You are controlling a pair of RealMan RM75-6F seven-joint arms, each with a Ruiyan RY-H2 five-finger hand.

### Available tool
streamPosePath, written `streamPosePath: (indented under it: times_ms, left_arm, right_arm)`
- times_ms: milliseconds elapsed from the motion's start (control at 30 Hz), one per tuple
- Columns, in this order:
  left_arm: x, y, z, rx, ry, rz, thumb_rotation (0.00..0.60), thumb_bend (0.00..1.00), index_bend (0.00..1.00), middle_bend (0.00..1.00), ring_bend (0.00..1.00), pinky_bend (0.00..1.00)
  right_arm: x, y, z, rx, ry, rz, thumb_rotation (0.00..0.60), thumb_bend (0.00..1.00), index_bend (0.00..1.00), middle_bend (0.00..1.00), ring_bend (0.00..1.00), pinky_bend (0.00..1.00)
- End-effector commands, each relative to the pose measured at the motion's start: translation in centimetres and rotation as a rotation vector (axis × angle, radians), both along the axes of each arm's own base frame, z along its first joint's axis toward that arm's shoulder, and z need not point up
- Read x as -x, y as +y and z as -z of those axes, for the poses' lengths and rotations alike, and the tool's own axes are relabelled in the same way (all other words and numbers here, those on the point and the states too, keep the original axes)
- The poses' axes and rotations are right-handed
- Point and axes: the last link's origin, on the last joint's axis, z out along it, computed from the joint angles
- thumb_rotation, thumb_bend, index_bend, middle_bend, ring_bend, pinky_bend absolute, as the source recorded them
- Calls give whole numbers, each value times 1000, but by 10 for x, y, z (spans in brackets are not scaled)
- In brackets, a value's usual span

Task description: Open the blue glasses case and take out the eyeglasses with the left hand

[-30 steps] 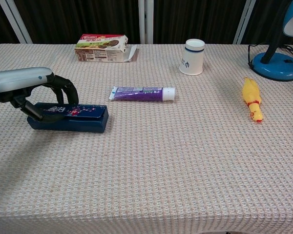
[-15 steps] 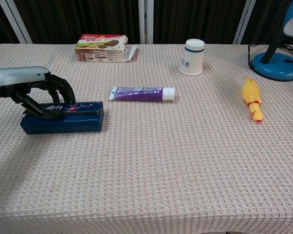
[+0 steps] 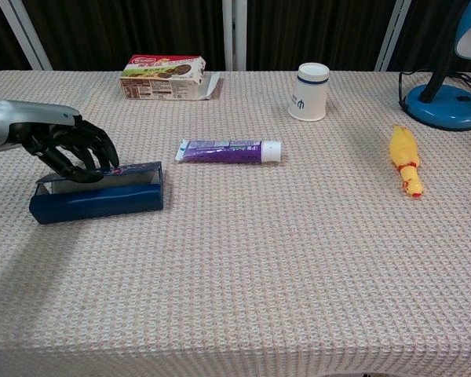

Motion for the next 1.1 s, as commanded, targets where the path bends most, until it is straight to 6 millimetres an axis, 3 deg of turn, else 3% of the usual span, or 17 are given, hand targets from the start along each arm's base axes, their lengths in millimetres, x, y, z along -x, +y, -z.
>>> streamPosePath:
  times_ms: [33, 167, 367, 500, 600, 733, 900, 1100]
  left_arm:
    - [2, 4, -2, 0, 7, -3, 600, 550, 313, 246, 134, 166]
    - [5, 7, -2, -17, 16, 7, 600, 544, 271, 121, 57, 166]
    - [9, 9, -1, -74, 43, 49, 600, 532, 182, 58, 6, 128]
    - [11, 17, -4, -288, 150, 220, 600, 514, 100, 2, 0, 32]
    - [12, 13, -3, -420, 212, 355, 600, 502, 85, 0, 0, 0]
    - [15, 8, -7, -434, 173, 375, 600, 479, 84, 0, 0, 0]
    - [18, -6, -25, -433, 152, 456, 600, 376, 84, 8, 0, 35]
    - [30, -41, -46, -349, 120, 473, 600, 333, 84, 166, 0, 123]
  right_arm:
    - [0, 0, 1, -2, 2, 1, 600, 195, 0, 0, 0, 0]
    - [0, 0, 2, -8, 4, 2, 600, 195, 0, 0, 0, 0]
    - [0, 1, 3, -15, 4, 2, 600, 195, 0, 0, 0, 0]
    - [0, 0, 4, -14, 4, 0, 600, 195, 0, 0, 0, 0]
    - [0, 0, 3, -10, 3, 0, 600, 195, 0, 0, 0, 0]
    - [0, 0, 2, -6, 2, 0, 600, 195, 0, 0, 0, 0]
    - [1, 0, 0, 6, 2, 0, 600, 196, 0, 0, 0, 0]
    - [0, 0, -7, 36, -4, -5, 600, 197, 0, 0, 0, 0]
